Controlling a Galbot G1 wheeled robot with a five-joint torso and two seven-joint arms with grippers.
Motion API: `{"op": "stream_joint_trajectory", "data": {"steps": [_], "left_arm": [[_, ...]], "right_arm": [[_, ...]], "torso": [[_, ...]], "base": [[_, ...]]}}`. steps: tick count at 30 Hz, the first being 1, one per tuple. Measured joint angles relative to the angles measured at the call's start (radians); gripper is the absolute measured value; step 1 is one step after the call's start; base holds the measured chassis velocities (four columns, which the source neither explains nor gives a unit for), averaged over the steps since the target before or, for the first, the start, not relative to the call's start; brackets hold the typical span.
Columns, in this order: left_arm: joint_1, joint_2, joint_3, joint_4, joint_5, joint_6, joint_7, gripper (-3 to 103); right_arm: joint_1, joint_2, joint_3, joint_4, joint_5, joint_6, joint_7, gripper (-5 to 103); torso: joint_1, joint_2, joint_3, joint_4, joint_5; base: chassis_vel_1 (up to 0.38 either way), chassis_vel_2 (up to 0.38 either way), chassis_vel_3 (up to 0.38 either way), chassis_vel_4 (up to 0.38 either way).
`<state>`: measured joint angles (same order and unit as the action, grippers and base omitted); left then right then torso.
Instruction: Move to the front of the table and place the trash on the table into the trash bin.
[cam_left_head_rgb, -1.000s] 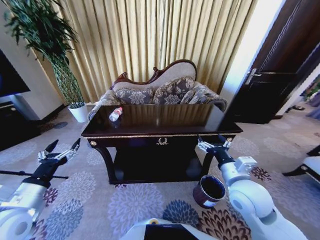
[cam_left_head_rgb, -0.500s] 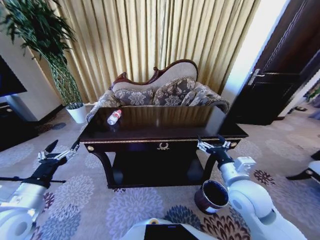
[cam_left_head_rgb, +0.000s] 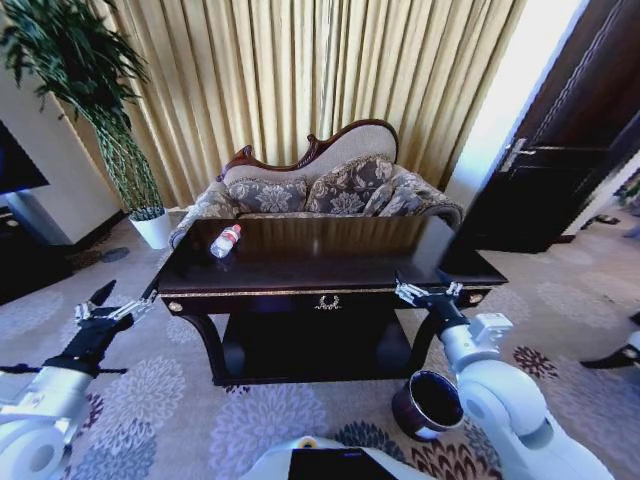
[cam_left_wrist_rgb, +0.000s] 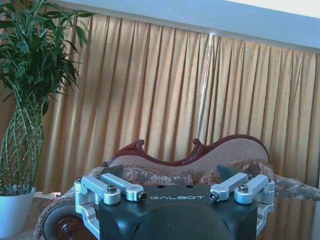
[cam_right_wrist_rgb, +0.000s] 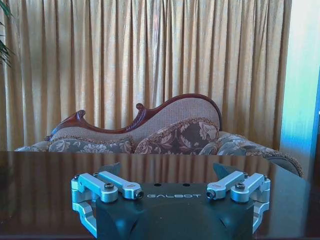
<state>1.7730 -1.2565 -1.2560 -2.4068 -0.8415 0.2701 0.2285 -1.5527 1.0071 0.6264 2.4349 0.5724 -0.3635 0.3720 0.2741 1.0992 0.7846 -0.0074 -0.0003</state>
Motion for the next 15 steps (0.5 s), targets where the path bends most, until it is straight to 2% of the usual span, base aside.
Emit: {"op": "stream_joint_trajectory", "data": {"steps": [15], "left_arm": [[0.001,-0.004,-0.001,-0.002,-0.001,-0.001,0.001,100]], "right_arm": [[-0.005,-0.002,0.002,0.007,0.002,0.000,0.000,100]], "torso": [[0.000,0.000,0.000,0.0000,0.0000]], "base": [[-0.066,0.060,0.063,-0.060]]}}
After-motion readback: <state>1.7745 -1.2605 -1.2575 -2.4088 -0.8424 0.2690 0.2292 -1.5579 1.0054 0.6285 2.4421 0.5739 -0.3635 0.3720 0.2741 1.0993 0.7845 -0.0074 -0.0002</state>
